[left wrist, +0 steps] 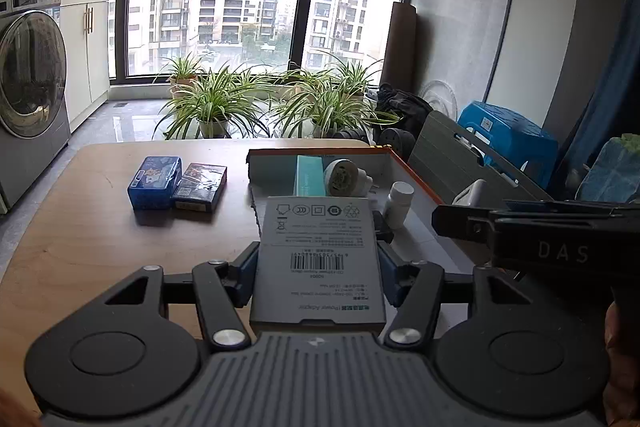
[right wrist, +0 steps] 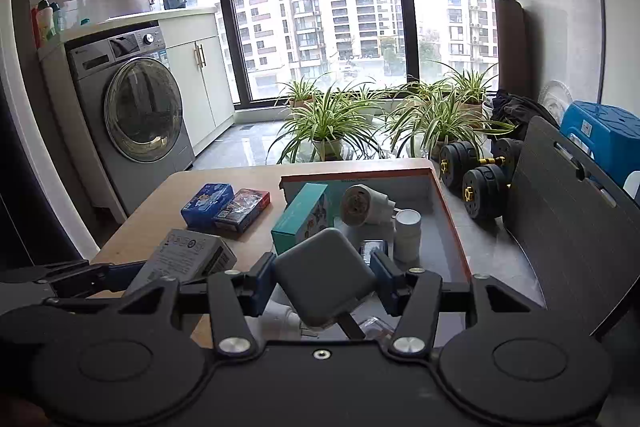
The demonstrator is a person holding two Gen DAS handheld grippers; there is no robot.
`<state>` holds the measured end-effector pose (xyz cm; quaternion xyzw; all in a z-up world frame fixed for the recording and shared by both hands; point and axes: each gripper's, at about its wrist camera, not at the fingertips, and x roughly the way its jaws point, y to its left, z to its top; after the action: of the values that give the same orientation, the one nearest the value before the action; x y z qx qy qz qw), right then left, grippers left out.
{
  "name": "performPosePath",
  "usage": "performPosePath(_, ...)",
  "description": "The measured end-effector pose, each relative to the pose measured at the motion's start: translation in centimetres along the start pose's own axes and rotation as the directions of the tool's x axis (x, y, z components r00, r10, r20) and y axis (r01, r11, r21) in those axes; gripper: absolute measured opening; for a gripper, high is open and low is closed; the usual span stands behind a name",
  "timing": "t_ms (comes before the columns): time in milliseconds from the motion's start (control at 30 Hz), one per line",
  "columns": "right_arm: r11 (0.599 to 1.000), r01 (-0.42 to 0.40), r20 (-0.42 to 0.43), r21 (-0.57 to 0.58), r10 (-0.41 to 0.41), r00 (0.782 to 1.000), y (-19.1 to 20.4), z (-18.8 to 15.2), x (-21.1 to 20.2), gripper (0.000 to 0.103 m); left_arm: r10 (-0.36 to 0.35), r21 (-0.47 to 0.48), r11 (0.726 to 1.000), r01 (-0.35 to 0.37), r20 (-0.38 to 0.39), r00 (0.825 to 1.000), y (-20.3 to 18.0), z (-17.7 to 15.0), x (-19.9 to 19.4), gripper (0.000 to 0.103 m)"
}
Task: Organize rigid objects
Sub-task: 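Carry the white box and cube charger over the grey tray with both grippers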
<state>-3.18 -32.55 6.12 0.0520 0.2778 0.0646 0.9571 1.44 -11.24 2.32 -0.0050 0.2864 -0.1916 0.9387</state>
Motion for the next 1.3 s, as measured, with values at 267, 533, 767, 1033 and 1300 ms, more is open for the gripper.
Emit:
performPosePath(267,0.998,0.033,0.019,0.053,-0.034,0.999,-3.0,-1.2,-0.8,0.063,-0.019,0.017,1.000,0.019,0.003,1.000,-1.7,-0.3,0.3,0.060)
performPosePath(533,0.997,0.048,0.022,0.059,-0.049,0.999,-3.9,-1.7,-0.7,0.063,-0.023,0.029,0.999,0.023,0.004,1.000,-3.0,-0.7,0.3,0.060)
performPosePath(767,0.997,0.052,0.020,0.058,-0.053,0.998,-4.4,-2.0,-0.5,0.063,-0.020,0.030,0.999,0.020,0.002,1.000,-3.4,-1.0,0.6,0.060)
performPosePath(1033,0.997,0.060,0.016,0.055,-0.061,0.998,-4.8,-1.9,0.0,0.063,-0.023,0.032,0.999,0.023,-0.002,1.000,-3.8,-1.0,1.6,0.060)
performPosePath(1300,0.997,0.059,0.022,0.040,-0.060,0.998,-5.6,-0.8,0.9,0.063,-0.025,0.034,0.999,0.025,-0.011,1.000,-4.1,-0.9,2.2,0.060)
